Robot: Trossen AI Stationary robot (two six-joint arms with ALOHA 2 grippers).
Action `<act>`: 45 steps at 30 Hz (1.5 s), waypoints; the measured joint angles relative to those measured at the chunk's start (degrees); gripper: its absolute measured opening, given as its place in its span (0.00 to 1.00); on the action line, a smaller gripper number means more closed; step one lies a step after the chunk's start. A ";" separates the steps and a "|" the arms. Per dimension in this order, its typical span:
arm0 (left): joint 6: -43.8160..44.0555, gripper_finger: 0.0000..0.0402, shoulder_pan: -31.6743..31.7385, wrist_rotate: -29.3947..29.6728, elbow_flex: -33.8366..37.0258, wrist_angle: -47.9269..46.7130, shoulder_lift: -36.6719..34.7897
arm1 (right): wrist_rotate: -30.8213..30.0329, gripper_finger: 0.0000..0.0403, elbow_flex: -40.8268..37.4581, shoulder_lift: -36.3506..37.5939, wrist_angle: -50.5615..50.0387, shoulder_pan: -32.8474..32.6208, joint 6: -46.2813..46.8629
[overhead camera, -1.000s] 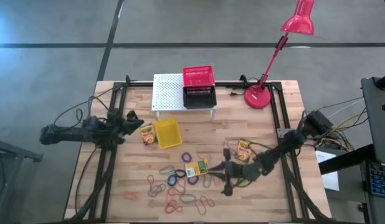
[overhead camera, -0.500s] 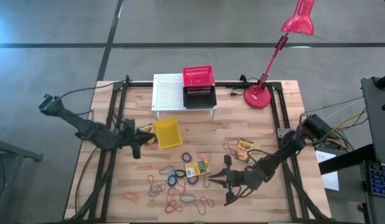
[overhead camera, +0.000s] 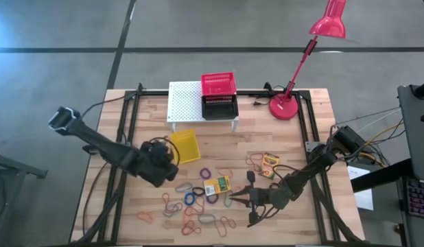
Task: Pick & Place Office Desk Supplies
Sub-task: Put the yellow bin on the shelf
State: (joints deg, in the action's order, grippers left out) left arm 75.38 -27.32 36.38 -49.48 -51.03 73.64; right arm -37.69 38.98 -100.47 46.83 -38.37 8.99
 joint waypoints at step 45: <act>1.41 0.01 8.70 -10.51 -0.10 6.00 7.22 | 0.11 0.10 -0.24 0.00 -0.09 0.00 0.66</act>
State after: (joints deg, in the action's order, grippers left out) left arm 76.79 -18.62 25.87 -49.57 -45.02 80.85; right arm -37.58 38.74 -100.47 46.74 -38.37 9.65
